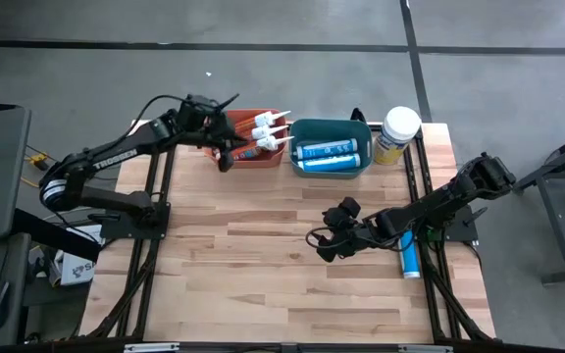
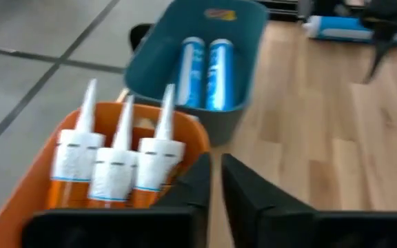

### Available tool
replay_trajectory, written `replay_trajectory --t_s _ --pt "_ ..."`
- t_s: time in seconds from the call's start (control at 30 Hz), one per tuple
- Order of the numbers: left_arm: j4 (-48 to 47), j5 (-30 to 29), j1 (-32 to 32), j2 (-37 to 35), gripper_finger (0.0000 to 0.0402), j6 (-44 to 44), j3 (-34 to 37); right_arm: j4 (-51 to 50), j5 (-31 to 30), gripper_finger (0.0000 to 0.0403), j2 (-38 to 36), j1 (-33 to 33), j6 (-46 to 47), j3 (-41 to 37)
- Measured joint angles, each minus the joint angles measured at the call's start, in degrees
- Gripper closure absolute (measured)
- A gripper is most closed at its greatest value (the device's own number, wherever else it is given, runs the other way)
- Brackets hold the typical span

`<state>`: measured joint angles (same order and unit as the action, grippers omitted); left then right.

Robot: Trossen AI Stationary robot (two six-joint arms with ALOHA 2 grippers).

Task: Pick & place silicon tubes, Sealant and Lysol wipes
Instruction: Put the blue sealant into the blue bin

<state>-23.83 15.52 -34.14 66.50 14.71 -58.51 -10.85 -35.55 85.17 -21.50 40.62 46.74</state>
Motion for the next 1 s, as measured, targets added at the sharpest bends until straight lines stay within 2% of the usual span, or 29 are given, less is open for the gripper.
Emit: replay_trajectory --t_s 0.07,0.23,0.6,0.87,1.0 --pt "0.9 0.2 1.5 -1.7 0.0393 -0.2 1.5 0.0 0.0 0.0061 0.0 0.0 -0.1 0.0" --pt "4.5 -0.1 6.5 -5.1 0.0397 -2.4 7.3 0.0 0.2 0.0061 0.0 0.0 -0.1 0.0" --pt "19.0 -7.8 20.7 -14.4 0.0401 -11.0 24.3 0.0 3.1 0.0061 -0.1 0.2 0.9 0.0" --pt "27.5 -17.6 31.9 -23.0 0.0401 -16.5 34.4 -1.3 5.9 0.0061 -3.1 2.8 1.8 0.0" --pt "28.3 -23.2 37.0 -26.6 0.0401 -17.0 37.4 -2.7 5.9 0.0061 -6.3 3.5 1.5 0.1"
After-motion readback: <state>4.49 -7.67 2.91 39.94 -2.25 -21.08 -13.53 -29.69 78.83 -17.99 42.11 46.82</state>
